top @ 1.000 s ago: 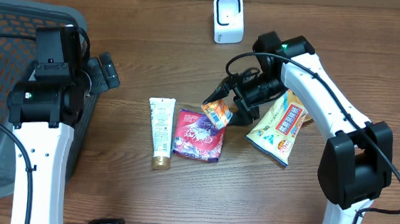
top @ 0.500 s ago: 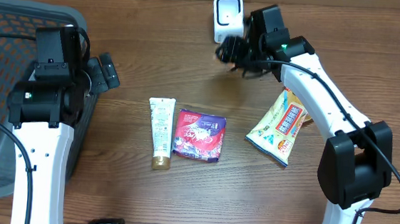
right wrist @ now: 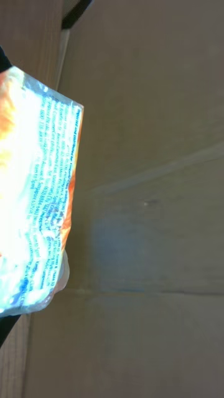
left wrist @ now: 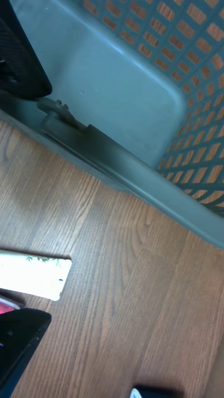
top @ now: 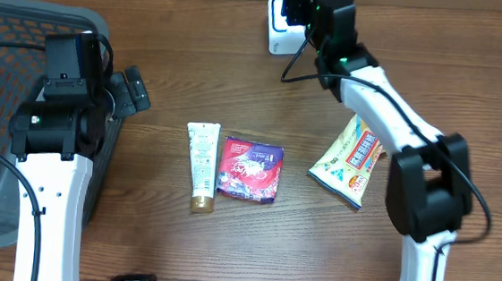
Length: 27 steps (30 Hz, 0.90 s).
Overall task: Scan the item barcode
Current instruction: 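Carry the Kleenex pack to the white scanner, barcode facing it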
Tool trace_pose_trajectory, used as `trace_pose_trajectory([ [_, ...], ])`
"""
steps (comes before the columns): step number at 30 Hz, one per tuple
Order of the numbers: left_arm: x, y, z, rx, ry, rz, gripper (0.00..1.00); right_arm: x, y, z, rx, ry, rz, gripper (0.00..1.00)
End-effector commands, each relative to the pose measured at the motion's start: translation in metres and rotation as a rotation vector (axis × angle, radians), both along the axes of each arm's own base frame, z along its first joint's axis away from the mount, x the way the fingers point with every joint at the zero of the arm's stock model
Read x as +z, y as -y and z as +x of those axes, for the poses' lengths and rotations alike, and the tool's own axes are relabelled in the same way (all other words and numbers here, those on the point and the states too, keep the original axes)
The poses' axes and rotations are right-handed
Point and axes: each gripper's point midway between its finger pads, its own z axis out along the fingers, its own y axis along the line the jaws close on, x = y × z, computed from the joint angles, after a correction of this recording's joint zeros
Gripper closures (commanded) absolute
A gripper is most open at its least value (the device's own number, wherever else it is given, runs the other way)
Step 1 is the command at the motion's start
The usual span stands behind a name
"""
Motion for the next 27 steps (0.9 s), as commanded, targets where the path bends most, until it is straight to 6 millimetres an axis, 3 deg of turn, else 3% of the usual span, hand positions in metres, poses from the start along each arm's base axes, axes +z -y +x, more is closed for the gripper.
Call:
trace_pose_trajectory([
  [1,0.007,0.003,-0.001,-0.002,0.02,-0.016,0.0,-0.052,-0.008,0.019,0.007,0.033,-0.119,0.32],
  [8,0.007,0.003,-0.001,-0.002,0.02,-0.016,0.0,-0.09,-0.014,0.028,0.024,0.056,-0.181,0.3],
  [14,0.007,0.003,-0.001,-0.002,0.02,-0.016,0.0,-0.109,-0.015,0.028,0.035,0.03,-0.189,0.31],
  [21,0.007,0.003,-0.001,-0.002,0.02,-0.016,0.0,-0.123,-0.025,0.027,0.087,0.032,-0.176,0.31],
  [27,0.007,0.003,-0.001,-0.002,0.02,-0.016,0.0,-0.119,-0.027,0.029,0.087,0.062,-0.165,0.31],
])
